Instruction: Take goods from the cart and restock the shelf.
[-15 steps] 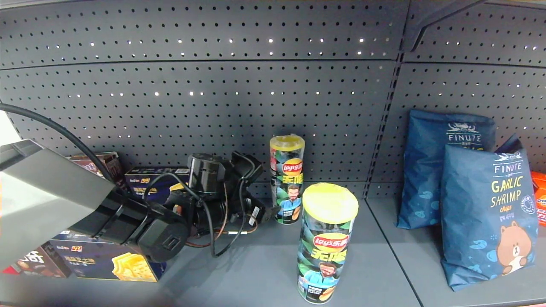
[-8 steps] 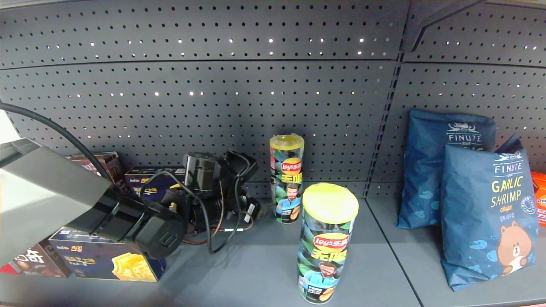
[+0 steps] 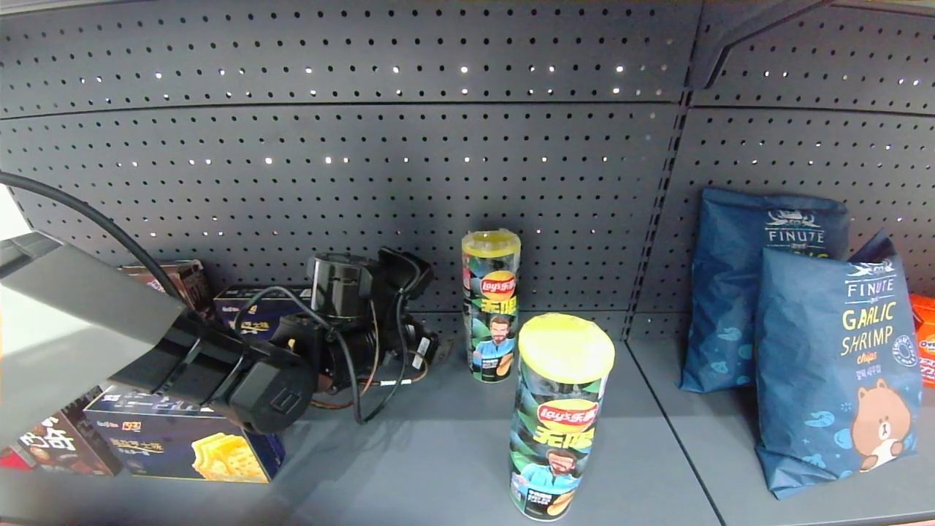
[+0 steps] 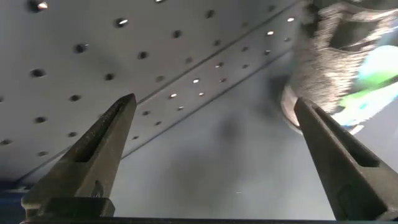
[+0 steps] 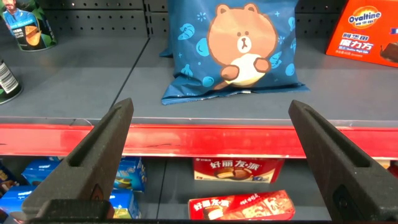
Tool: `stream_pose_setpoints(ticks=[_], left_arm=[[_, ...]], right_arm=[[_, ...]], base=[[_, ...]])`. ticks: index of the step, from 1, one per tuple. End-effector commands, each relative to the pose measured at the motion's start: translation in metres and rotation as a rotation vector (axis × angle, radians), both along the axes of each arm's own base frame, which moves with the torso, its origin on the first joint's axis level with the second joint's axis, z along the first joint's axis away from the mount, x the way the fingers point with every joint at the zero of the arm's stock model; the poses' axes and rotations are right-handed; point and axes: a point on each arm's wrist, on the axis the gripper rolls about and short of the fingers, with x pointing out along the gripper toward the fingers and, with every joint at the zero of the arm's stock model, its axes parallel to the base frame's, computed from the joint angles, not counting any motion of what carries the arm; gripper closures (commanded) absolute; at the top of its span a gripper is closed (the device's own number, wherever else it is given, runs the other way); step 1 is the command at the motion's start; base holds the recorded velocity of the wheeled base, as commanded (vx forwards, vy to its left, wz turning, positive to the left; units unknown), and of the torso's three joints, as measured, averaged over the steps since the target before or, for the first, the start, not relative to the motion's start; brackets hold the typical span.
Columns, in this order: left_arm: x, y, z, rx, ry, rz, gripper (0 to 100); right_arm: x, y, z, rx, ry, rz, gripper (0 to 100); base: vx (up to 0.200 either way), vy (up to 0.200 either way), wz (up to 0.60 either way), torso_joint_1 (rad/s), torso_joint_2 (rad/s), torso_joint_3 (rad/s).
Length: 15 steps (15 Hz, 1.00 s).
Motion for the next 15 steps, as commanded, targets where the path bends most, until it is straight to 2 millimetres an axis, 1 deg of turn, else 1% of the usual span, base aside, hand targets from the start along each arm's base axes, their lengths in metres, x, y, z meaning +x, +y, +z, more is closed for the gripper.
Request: stream_pose_setpoints(ticks=[1, 5, 13, 15], left_arm=[[0.002, 0.002, 0.001, 0.001, -0.004, 0.011, 0], [0.007, 0.000, 0.007, 0.004, -0.002, 0.020, 0], [0.012, -0.005, 0.003, 0.010, 0.016, 0.013, 0], [0.013, -0.009, 0.005, 0.008, 0.012, 0.003, 0]], right_arm=[[0.000, 0.000, 0.000, 0.000, 0.001, 0.000, 0], [0.000, 0.000, 0.000, 0.000, 0.001, 0.000, 0], [0.000, 0.000, 0.000, 0.000, 0.001, 0.000, 0], [0.000, 0.000, 0.000, 0.000, 0.001, 0.000, 0]], base=[[0.000, 0.000, 0.00, 0.000, 0.00, 0.000], [0.000, 0.000, 0.00, 0.000, 0.00, 0.000], [0.000, 0.000, 0.00, 0.000, 0.00, 0.000], [0.000, 0.000, 0.00, 0.000, 0.00, 0.000]])
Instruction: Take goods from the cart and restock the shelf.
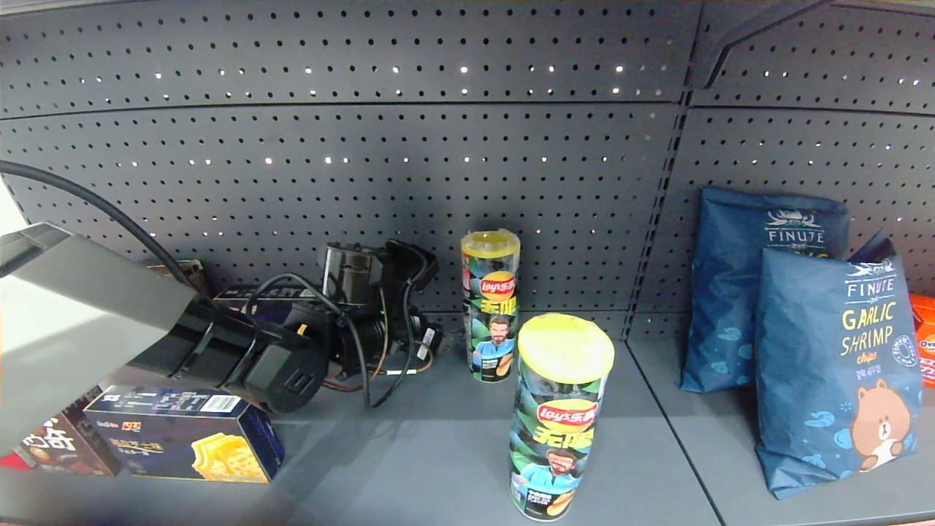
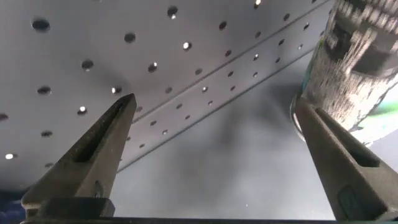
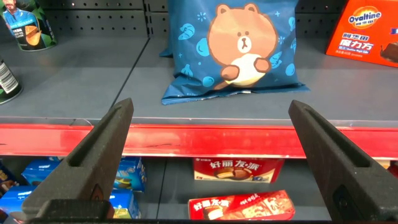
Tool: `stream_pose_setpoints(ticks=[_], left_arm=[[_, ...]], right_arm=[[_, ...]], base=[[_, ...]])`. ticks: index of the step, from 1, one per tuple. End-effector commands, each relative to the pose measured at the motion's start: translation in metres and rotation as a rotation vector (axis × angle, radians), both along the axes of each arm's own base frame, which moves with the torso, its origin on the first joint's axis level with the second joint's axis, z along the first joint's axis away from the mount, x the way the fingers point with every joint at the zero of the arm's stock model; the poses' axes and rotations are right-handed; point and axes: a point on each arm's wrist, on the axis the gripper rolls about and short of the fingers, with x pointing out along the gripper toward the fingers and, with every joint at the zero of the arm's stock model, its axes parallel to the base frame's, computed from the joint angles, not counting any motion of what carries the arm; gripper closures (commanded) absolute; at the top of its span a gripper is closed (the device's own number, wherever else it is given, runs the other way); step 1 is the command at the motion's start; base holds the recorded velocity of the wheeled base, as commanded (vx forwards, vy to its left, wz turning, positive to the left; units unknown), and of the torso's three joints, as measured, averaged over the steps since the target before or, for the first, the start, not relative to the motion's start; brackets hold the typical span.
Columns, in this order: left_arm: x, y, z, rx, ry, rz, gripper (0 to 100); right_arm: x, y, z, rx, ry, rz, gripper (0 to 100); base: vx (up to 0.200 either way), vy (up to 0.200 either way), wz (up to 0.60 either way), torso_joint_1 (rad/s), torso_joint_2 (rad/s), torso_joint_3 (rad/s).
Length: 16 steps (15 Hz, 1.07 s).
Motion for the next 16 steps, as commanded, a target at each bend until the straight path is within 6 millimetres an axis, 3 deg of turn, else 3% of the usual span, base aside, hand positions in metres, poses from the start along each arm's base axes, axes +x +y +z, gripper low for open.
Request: stream_pose_setpoints(ticks=[1, 16], left_arm=[[0.001, -0.005, -0.001, -0.001, -0.002, -0.009, 0], [0.006, -0.024, 0.000, -0.002, -0.002, -0.050, 0]], right_arm=[[0.000, 0.000, 0.000, 0.000, 0.001, 0.000, 0], [0.000, 0.000, 0.000, 0.000, 0.001, 0.000, 0]], base=[[0.000, 0.000, 0.00, 0.000, 0.00, 0.000], [0.000, 0.000, 0.00, 0.000, 0.00, 0.000]])
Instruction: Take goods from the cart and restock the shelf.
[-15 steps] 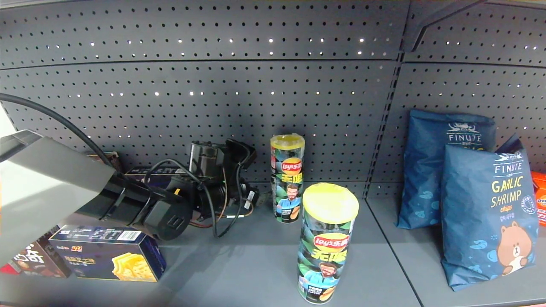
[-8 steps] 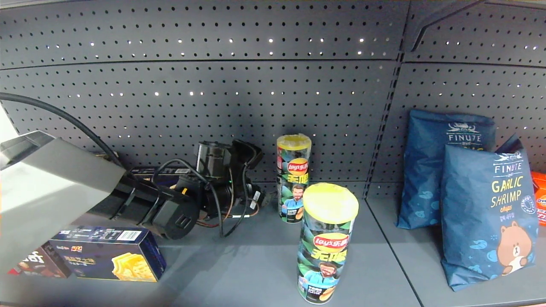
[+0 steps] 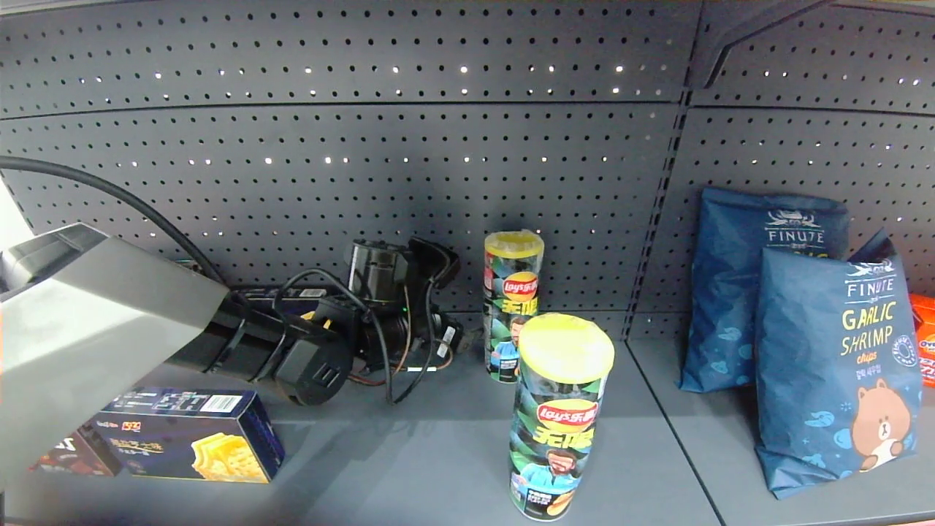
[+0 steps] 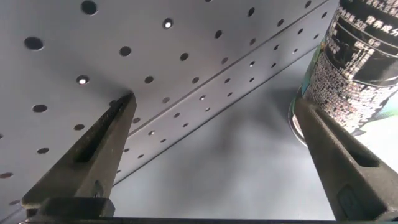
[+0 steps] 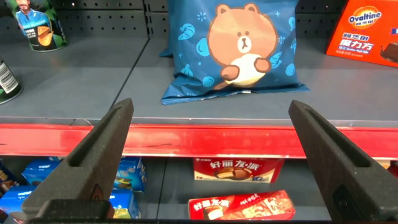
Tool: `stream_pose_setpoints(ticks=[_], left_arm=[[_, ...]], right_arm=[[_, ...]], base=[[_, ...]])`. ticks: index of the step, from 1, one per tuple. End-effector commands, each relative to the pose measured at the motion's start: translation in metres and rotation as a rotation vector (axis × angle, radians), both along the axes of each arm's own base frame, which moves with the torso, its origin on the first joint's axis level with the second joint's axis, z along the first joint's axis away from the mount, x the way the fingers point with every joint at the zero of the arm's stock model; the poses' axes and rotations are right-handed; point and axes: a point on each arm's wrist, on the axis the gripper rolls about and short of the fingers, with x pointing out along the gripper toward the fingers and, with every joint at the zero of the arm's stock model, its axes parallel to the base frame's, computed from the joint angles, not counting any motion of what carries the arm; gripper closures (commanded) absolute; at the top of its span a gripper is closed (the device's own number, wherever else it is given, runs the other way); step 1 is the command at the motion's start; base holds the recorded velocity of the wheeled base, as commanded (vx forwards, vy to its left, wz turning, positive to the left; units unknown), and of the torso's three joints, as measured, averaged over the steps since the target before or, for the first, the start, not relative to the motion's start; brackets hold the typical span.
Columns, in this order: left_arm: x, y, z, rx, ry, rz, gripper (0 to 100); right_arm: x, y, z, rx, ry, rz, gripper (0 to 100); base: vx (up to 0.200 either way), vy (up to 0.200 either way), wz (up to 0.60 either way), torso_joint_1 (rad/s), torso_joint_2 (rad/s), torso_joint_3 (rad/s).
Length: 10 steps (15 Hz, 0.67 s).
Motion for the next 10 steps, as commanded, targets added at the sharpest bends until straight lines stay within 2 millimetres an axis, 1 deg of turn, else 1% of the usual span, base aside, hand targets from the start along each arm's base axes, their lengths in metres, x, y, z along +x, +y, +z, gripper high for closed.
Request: stream_pose_setpoints(ticks=[1, 6, 7, 8, 10], left_arm=[[0.000, -0.002, -0.001, 0.000, -0.001, -0.004, 0], [-0.001, -0.001, 0.001, -0.014, 0.003, 0.010, 0], [-0.002, 0.002, 0.006, -0.024, -0.006, 0.024, 0], [-0.007, 0.006, 0.024, -0.038, -0.047, 0.047, 0], [-0.014, 0.012, 0.046, -0.058, -0.099, 0.067, 0]], right_arm=[[0.000, 0.000, 0.000, 0.000, 0.001, 0.002, 0], [0.000, 0.000, 0.000, 0.000, 0.001, 0.001, 0], [0.000, 0.000, 0.000, 0.000, 0.001, 0.001, 0], [0.000, 0.000, 0.000, 0.000, 0.001, 0.001, 0], [0.000, 0.000, 0.000, 0.000, 0.001, 0.001, 0]], base=[[0.000, 0.000, 0.00, 0.000, 0.00, 0.000], [0.000, 0.000, 0.00, 0.000, 0.00, 0.000], [0.000, 0.000, 0.00, 0.000, 0.00, 0.000], [0.000, 0.000, 0.00, 0.000, 0.00, 0.000], [0.000, 0.000, 0.00, 0.000, 0.00, 0.000]])
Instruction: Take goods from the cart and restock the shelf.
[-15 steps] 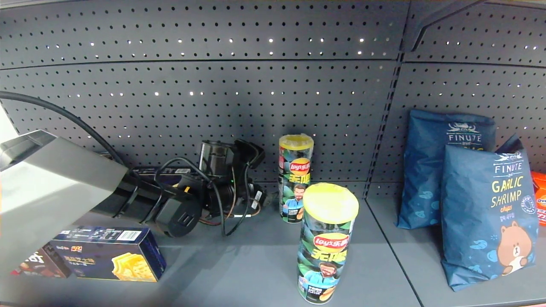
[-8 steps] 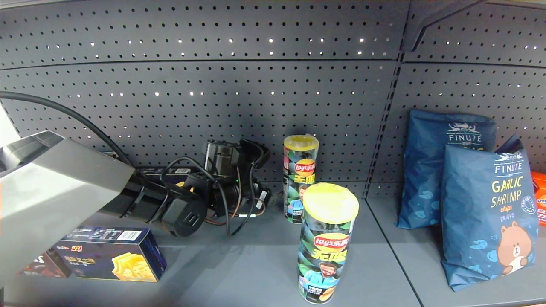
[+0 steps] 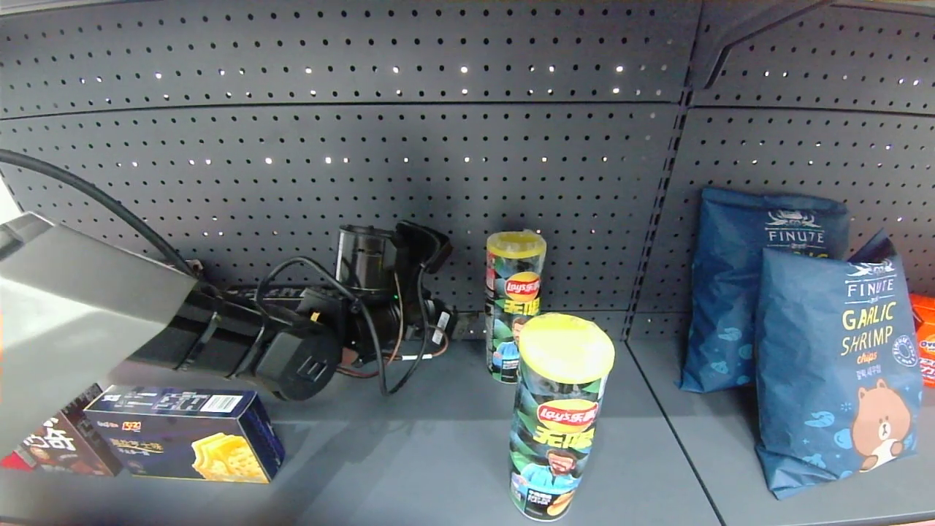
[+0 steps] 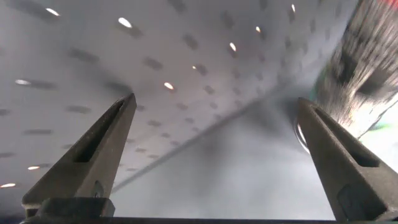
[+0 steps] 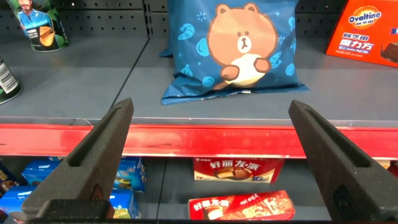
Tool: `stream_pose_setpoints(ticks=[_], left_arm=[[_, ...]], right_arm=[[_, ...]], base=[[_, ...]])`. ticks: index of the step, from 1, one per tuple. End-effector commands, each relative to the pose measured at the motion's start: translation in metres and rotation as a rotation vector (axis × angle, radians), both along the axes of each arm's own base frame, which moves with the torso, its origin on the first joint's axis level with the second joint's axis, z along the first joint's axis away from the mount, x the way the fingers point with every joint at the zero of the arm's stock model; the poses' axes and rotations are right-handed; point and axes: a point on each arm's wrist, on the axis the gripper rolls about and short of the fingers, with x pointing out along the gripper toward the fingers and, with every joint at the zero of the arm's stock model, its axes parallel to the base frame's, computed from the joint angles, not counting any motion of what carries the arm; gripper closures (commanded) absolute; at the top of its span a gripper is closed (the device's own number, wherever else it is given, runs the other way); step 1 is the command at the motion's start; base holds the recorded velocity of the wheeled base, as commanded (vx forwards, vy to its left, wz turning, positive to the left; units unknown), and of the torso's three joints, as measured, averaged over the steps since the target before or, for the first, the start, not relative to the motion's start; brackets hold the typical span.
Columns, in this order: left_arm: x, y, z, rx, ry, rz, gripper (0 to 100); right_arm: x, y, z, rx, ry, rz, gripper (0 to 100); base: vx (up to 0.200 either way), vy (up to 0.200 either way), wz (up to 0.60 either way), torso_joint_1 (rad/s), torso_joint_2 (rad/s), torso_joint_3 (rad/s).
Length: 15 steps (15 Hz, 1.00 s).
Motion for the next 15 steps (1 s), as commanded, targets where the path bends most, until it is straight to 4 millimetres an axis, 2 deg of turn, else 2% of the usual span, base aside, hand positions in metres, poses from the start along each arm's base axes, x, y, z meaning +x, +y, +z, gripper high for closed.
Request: stream_pose_setpoints(ticks=[1, 3, 7, 8, 11, 13, 15], left_arm=[[-0.016, 0.010, 0.039, -0.037, -0.089, 0.022, 0], [-0.035, 0.020, 0.060, -0.051, -0.128, 0.032, 0], [-0.063, 0.044, 0.083, -0.060, -0.176, 0.084, 0], [-0.084, 0.058, 0.093, -0.069, -0.200, 0.094, 0], [-0.130, 0.079, 0.113, -0.072, -0.204, 0.096, 0], [-0.161, 0.093, 0.115, -0.066, -0.190, 0.096, 0], [-0.178, 0.101, 0.103, -0.053, -0.171, 0.095, 0]], right_arm=[[0.000, 0.000, 0.000, 0.000, 0.001, 0.000, 0], [0.000, 0.000, 0.000, 0.000, 0.001, 0.000, 0], [0.000, 0.000, 0.000, 0.000, 0.001, 0.000, 0], [0.000, 0.000, 0.000, 0.000, 0.001, 0.000, 0], [0.000, 0.000, 0.000, 0.000, 0.001, 0.000, 0], [0.000, 0.000, 0.000, 0.000, 0.001, 0.000, 0], [0.000, 0.000, 0.000, 0.000, 0.001, 0.000, 0]], base=[[0.000, 0.000, 0.00, 0.000, 0.00, 0.000], [0.000, 0.000, 0.00, 0.000, 0.00, 0.000], [0.000, 0.000, 0.00, 0.000, 0.00, 0.000], [0.000, 0.000, 0.00, 0.000, 0.00, 0.000], [0.000, 0.000, 0.00, 0.000, 0.00, 0.000], [0.000, 0.000, 0.00, 0.000, 0.00, 0.000], [0.000, 0.000, 0.00, 0.000, 0.00, 0.000]])
